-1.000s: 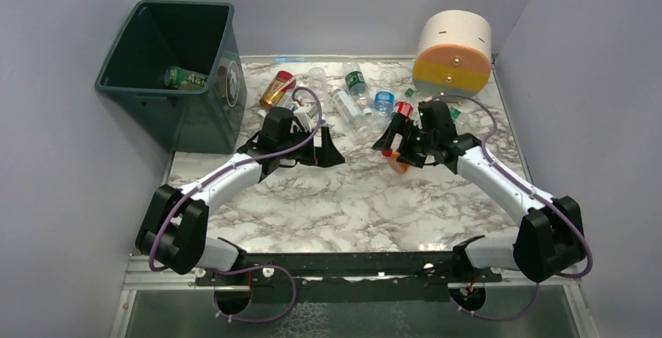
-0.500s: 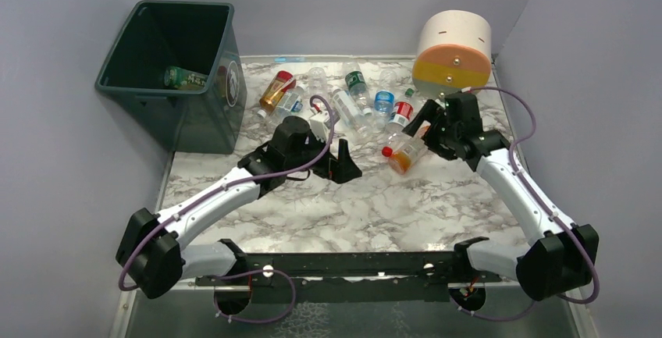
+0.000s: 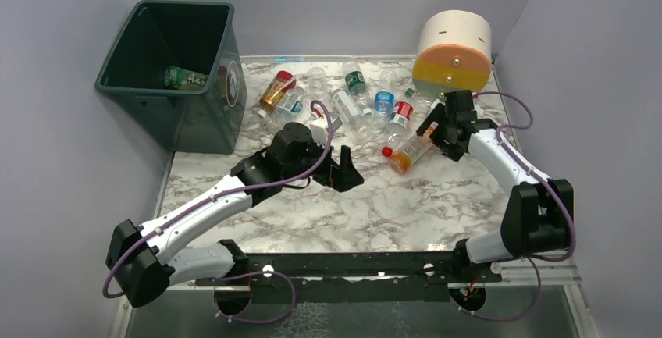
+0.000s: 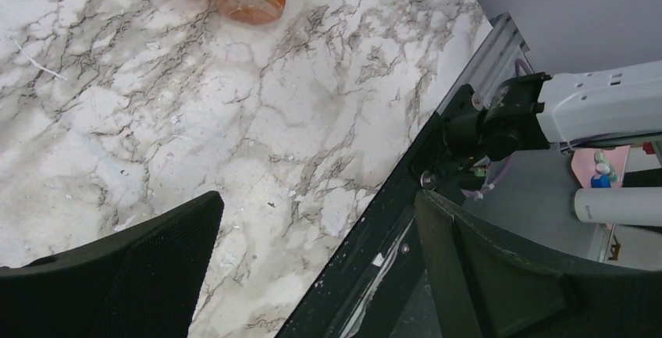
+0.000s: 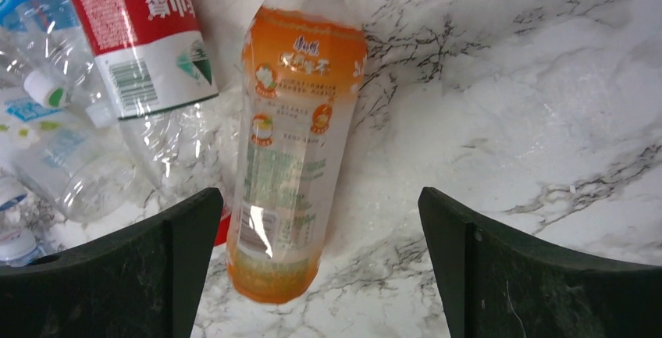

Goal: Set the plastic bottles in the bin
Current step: Pick up the plastic bottle at the center of the board.

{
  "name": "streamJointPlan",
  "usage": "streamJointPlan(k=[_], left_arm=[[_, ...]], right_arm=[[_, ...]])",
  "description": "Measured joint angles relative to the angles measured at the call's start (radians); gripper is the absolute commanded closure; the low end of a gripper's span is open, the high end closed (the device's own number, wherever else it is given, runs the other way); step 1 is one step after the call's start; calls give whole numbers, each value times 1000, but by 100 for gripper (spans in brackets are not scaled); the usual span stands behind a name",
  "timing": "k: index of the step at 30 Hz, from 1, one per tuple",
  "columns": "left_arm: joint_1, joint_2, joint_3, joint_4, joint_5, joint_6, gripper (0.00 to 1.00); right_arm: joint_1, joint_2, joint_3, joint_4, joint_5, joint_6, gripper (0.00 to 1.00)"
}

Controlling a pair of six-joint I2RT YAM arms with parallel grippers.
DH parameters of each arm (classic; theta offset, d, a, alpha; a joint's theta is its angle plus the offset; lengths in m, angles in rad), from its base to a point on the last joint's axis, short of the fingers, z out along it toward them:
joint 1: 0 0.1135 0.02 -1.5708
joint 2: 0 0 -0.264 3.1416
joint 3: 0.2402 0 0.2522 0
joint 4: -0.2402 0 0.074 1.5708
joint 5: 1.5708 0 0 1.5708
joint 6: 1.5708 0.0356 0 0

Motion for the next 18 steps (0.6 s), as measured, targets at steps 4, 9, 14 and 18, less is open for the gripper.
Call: streamJointPlan(k=[4, 9, 14, 18], left_arm=[[-7, 0, 23, -8, -14, -3, 1], [-9, 0, 31, -9, -21, -3, 1], [-10, 0, 31, -9, -26, -3, 1], [-10, 2, 31, -9, -32, -3, 1]], right_arm=[[-29, 82, 49, 6, 6, -4, 1], [-32, 170, 120, 32, 5, -8, 1], [-31, 238, 156, 46, 5, -10, 2], [-32, 259, 151, 58, 4, -10, 3]])
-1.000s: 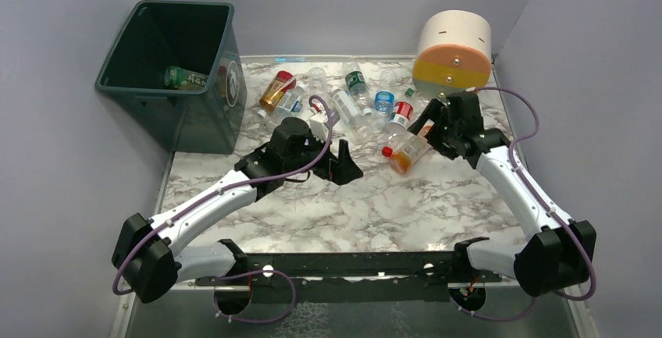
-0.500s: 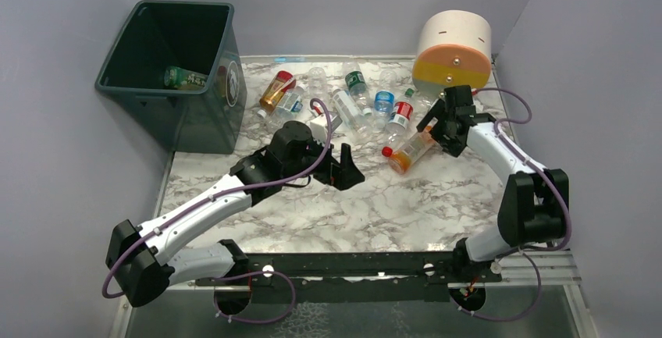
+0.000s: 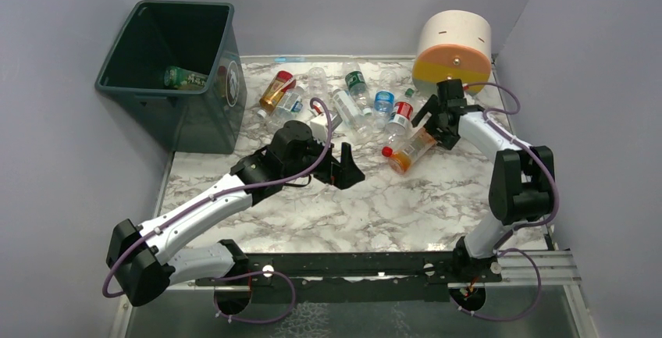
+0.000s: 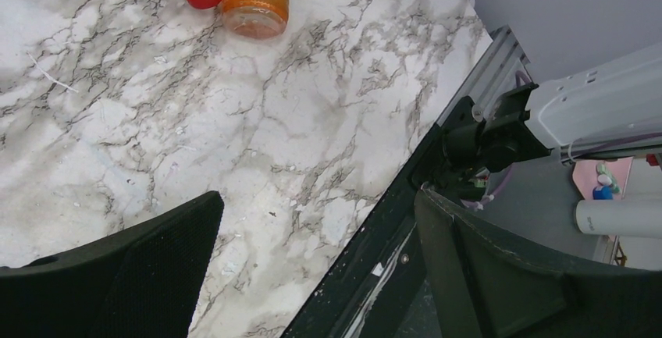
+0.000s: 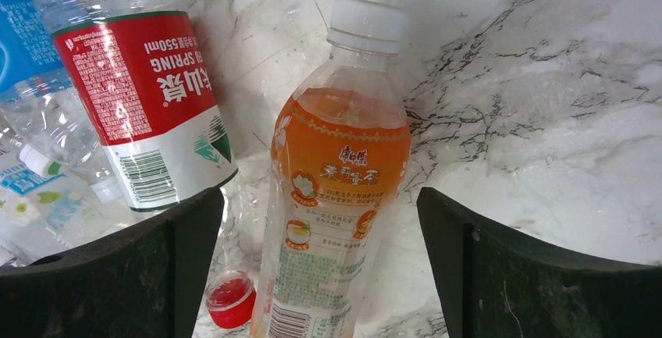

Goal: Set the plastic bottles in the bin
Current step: Pick up the plastic bottle at the center of the board.

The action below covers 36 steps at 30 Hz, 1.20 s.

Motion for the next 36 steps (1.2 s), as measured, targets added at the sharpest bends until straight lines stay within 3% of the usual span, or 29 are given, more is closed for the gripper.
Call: streamJointPlan(k=[16, 19, 23, 29, 36], left_arm=[[0, 27, 0, 1, -3, 0, 1], [0, 31, 0, 1, -3, 0, 1], [0, 35, 7, 1, -4, 0, 1], [-3, 41, 25, -1, -6, 0, 1], [-5, 52, 43, 1, -7, 0, 1]], right_arm=[[0, 90, -29, 63, -5, -8, 13], [0, 98, -36, 66, -6, -13, 17], [0, 106, -36, 76, -8, -19, 32], [0, 106, -39, 90, -11, -27, 39], [0, 67, -74, 99, -29, -46, 41]])
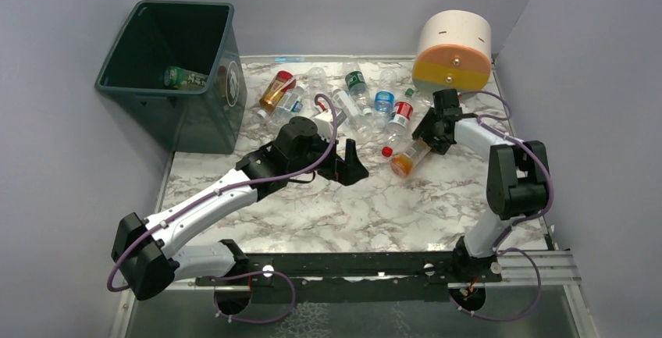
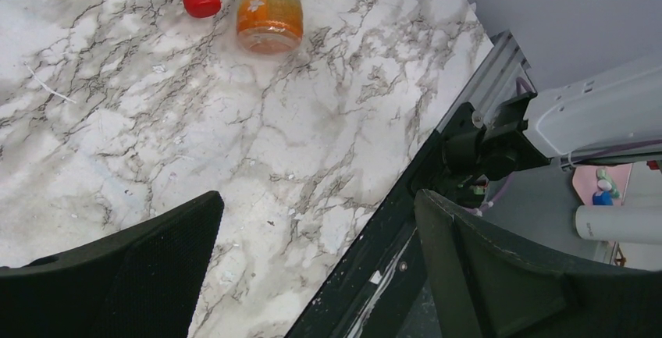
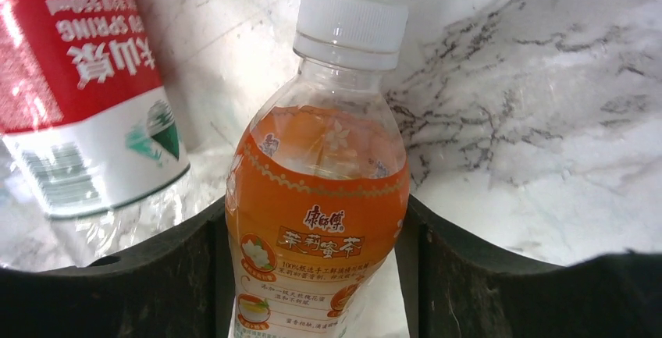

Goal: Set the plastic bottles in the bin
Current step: Pick up the plastic bottle at the center of the board.

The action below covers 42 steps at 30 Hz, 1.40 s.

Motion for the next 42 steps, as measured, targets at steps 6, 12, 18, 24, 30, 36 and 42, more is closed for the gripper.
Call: streamJointPlan(k=[6, 12, 18, 24, 30, 36, 42], left_arm=[[0, 7, 0, 2, -1, 1, 1], [0, 34, -14, 31, -1, 0, 1], [0, 64, -43, 62, 6, 0, 1], [-2, 84, -51, 90, 26, 3, 1], [-2, 132, -53, 112, 55, 13, 1], [-2, 169, -53, 126, 74, 16, 1], [-2, 190, -53, 154, 84, 15, 1]], right_arm=[[0, -148, -79, 8, -26, -29, 41], [0, -343, -183, 14, -68, -48, 41], [0, -460, -249, 13, -117, -67, 42], [0, -496, -254, 14, -163, -82, 43], [0, -501, -276, 28, -211, -95, 43], [0, -501, -309, 45, -258, -103, 43], [0, -503, -340, 65, -310, -117, 42]])
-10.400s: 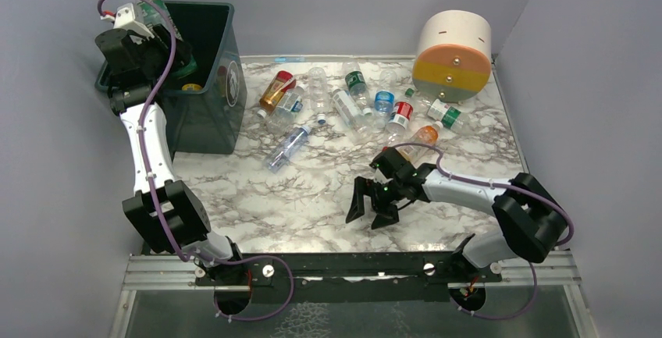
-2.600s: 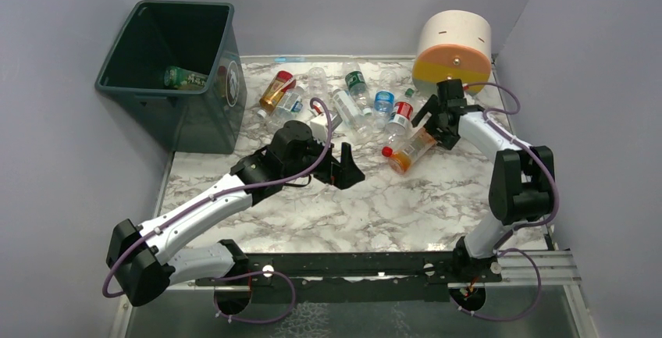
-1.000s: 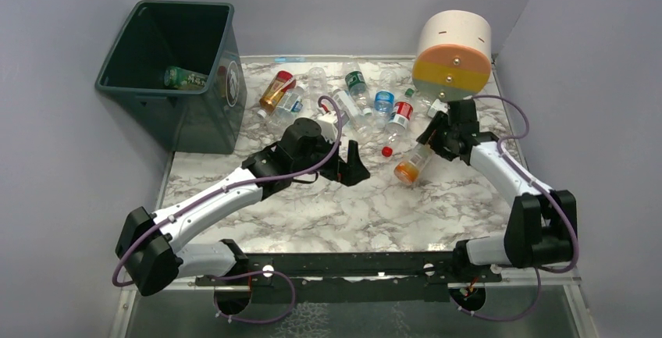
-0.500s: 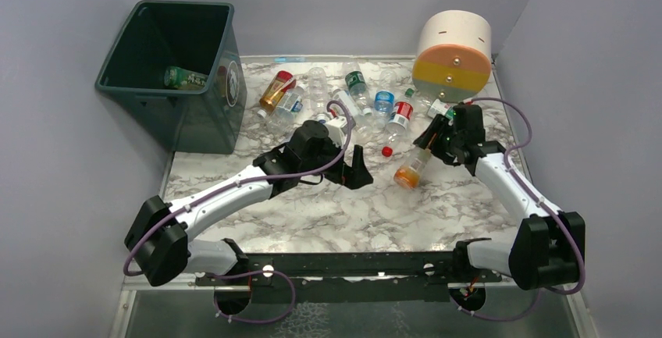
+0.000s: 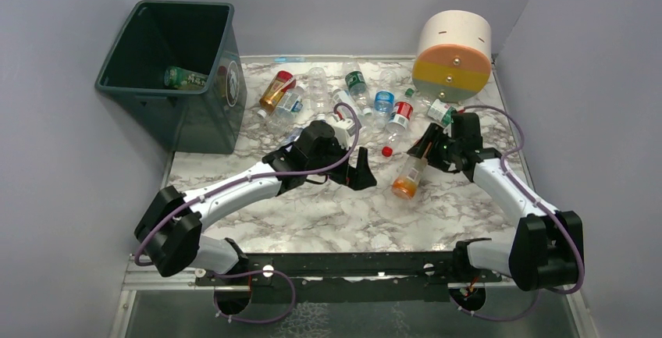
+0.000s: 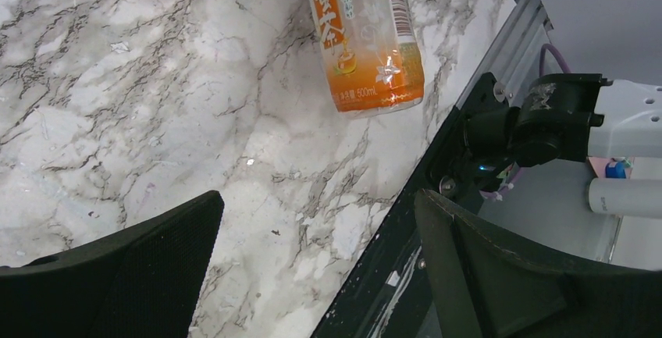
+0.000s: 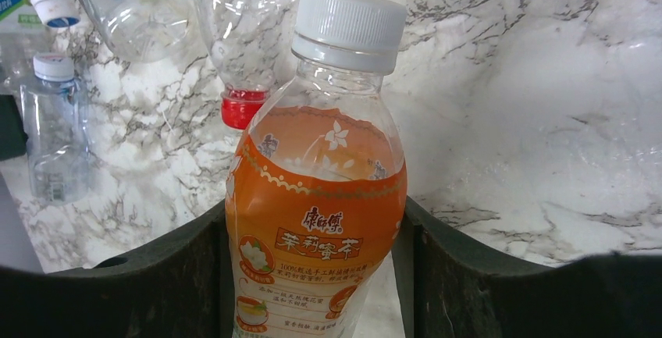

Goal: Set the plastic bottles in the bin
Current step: Pick up the plastic bottle at the center of the board.

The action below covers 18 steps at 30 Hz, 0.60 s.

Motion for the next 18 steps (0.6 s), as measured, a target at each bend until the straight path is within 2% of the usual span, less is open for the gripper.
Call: streamJointPlan(k=[7, 18], left_arm=[[0, 23, 0, 19, 22, 0, 1], [0, 24, 0, 35, 46, -8, 1]], right_arm=[[24, -36, -21, 4, -36, 0, 43], [167, -39, -21, 18, -45, 30, 43]])
